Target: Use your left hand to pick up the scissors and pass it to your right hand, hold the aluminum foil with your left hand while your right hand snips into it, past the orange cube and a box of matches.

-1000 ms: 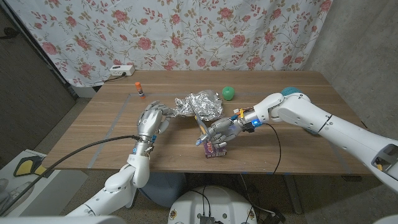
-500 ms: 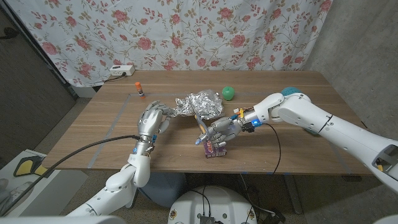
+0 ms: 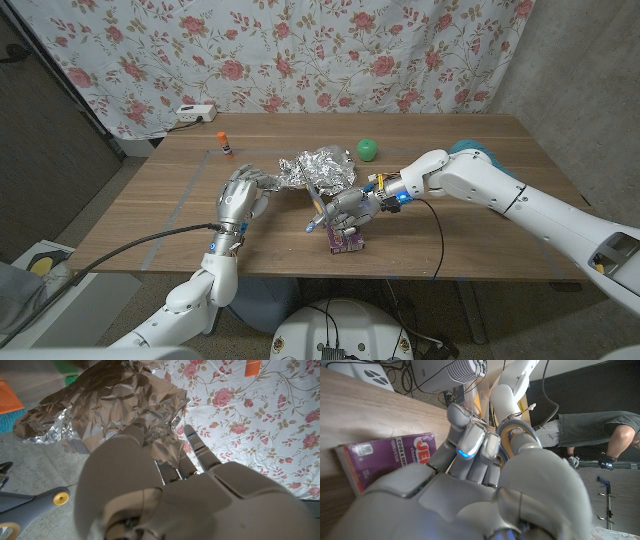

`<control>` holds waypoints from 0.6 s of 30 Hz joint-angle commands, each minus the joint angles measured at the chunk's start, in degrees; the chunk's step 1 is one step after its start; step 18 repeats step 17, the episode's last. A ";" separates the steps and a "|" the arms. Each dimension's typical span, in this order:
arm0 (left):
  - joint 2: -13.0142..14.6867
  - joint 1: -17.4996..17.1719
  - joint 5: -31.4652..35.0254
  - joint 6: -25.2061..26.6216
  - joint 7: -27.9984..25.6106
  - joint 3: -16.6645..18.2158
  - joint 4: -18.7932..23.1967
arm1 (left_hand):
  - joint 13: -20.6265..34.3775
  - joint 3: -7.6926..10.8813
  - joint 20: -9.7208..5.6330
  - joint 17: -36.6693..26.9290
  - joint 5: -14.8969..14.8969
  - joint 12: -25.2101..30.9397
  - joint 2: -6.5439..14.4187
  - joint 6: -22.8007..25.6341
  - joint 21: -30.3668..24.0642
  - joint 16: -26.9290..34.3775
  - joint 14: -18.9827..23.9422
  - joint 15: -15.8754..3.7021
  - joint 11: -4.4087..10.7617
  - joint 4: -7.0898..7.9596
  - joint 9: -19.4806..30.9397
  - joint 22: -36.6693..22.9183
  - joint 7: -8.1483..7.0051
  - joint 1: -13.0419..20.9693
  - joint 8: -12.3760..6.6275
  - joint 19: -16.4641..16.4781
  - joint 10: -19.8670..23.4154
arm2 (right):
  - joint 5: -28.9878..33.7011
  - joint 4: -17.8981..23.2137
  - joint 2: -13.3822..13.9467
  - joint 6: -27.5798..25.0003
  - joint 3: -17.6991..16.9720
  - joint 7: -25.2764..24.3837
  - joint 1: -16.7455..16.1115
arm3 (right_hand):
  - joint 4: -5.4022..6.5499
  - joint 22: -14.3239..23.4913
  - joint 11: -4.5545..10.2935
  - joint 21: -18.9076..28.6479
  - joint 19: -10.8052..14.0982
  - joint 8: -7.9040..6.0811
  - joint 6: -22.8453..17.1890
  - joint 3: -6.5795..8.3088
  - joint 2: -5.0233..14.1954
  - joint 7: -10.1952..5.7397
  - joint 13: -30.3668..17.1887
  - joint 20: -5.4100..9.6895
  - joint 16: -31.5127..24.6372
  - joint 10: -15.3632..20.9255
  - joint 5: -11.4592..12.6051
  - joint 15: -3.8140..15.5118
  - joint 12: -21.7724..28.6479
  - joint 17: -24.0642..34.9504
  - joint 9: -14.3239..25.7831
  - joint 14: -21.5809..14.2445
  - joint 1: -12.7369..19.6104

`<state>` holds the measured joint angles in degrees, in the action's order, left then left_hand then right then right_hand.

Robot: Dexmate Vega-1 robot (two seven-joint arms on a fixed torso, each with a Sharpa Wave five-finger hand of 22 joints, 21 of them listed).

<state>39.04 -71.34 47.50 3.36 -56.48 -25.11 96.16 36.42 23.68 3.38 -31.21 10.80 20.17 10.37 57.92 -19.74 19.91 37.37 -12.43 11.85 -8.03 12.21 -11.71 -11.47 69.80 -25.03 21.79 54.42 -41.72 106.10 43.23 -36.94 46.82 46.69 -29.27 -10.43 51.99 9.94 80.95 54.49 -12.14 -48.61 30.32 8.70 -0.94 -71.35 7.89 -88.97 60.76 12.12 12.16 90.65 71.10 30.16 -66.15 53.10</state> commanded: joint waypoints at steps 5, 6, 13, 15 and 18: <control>0.00 -0.32 -0.48 -0.47 -1.32 0.77 -0.70 | 2.90 0.23 0.22 -0.35 -0.01 0.06 -0.18 0.33 -0.55 -0.28 0.76 -1.00 0.35 0.32 0.11 -0.16 -0.20 0.31 -0.36 -0.29 0.04 | 1.00 -0.87 -0.74 0.14 0.62 -0.41 1.15 | 2.07 -0.59 0.63 1.03 -0.42 0.27 -7.18 3.21 0.74 4.13 -0.08 4.28 -0.08 -0.56 -0.12 0.04 0.05 0.04 0.20 -0.39 -0.68; -0.14 -0.17 -0.46 -0.52 -1.35 0.66 -0.82 | 2.93 0.24 0.23 -0.35 -0.01 0.05 -0.18 0.33 -0.55 -0.31 0.75 -0.99 0.35 0.33 0.11 -0.15 -0.19 0.30 -0.37 -0.30 0.04 | 1.09 -0.97 -0.60 0.53 0.59 -0.23 1.03 | 2.07 -0.62 0.63 1.19 -0.46 0.23 -7.17 3.29 0.74 4.08 -0.07 4.27 -0.07 -0.56 -0.14 0.04 0.05 0.03 0.29 -0.39 -0.76; -0.62 0.32 -0.06 -0.31 -1.28 -0.15 -1.15 | 3.08 0.25 0.21 -0.44 -0.03 -0.02 -0.21 0.32 -0.58 -0.33 0.79 -0.99 0.37 0.35 0.09 -0.14 -0.20 0.25 -0.40 -0.31 0.03 | 0.85 -0.90 0.01 0.75 0.28 -0.18 0.43 | 1.98 -1.32 0.62 1.65 -0.74 0.30 -7.25 3.71 0.71 4.10 -0.08 4.27 -0.08 -0.54 -0.16 0.04 0.07 0.03 0.22 -0.38 -1.10; -0.58 0.36 0.03 -0.21 -1.21 -0.27 -1.16 | 3.14 0.26 0.23 -0.46 -0.03 -0.04 -0.23 0.30 -0.58 -0.37 0.77 -0.99 0.36 0.33 0.08 -0.14 -0.20 0.26 -0.41 -0.33 0.03 | 0.79 -0.91 0.09 0.77 0.26 -0.12 0.31 | 1.96 -1.29 0.62 1.90 -0.57 0.34 -7.28 3.77 0.70 4.25 -0.08 4.27 -0.08 -0.54 -0.17 0.03 0.07 0.03 0.14 -0.38 -1.16; -0.56 0.38 0.01 -0.24 -1.30 -0.34 -1.22 | 3.20 0.29 0.18 -0.46 -0.03 -0.05 -0.23 0.31 -0.59 -0.43 0.73 -1.01 0.35 0.32 0.08 -0.14 -0.20 0.27 -0.43 -0.33 0.03 | 0.88 -0.80 0.18 0.88 0.29 -0.18 0.14 | 1.95 -1.01 0.63 2.32 -0.29 0.32 -7.25 3.82 0.69 4.13 -0.08 4.27 -0.08 -0.54 -0.17 0.04 0.07 0.03 0.21 -0.39 -1.20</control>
